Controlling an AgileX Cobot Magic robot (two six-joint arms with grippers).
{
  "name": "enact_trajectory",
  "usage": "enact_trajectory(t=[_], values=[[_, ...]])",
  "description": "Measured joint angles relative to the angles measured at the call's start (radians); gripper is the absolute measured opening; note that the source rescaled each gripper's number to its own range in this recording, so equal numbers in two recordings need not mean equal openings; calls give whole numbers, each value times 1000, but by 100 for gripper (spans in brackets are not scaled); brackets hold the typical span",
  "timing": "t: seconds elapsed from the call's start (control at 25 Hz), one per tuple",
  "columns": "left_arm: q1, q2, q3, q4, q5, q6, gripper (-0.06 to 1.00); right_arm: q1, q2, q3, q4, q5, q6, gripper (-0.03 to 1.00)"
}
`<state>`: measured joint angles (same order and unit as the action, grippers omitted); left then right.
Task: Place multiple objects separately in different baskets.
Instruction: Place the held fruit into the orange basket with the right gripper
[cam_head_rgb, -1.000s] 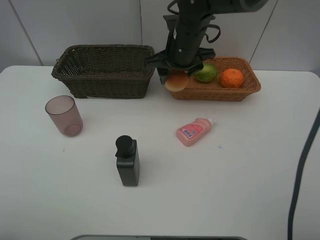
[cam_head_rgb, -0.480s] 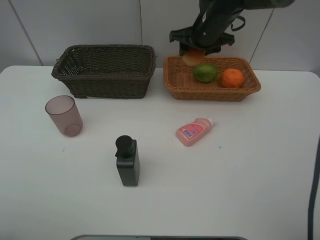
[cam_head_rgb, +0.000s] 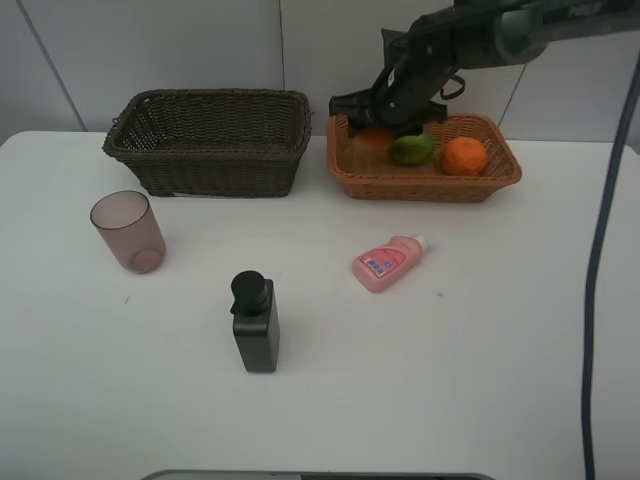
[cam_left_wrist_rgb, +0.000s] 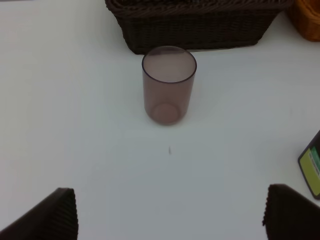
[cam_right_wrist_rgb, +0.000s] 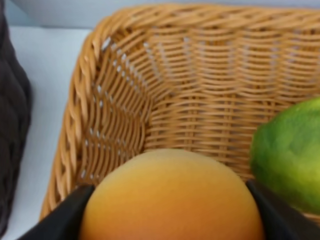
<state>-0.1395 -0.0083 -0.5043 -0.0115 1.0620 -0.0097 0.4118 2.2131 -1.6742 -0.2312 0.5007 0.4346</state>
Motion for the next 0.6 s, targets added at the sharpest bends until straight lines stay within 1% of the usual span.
enact_trajectory(t=[0.48,0.52,0.6], values=[[0,0,0,0,0,0,96,0,19,0,-1,17,0,23],[0,0,0,0,0,0,96,0,19,0,-1,25,0,28],[0,0,0,0,0,0,96,0,19,0,-1,31,0,50]])
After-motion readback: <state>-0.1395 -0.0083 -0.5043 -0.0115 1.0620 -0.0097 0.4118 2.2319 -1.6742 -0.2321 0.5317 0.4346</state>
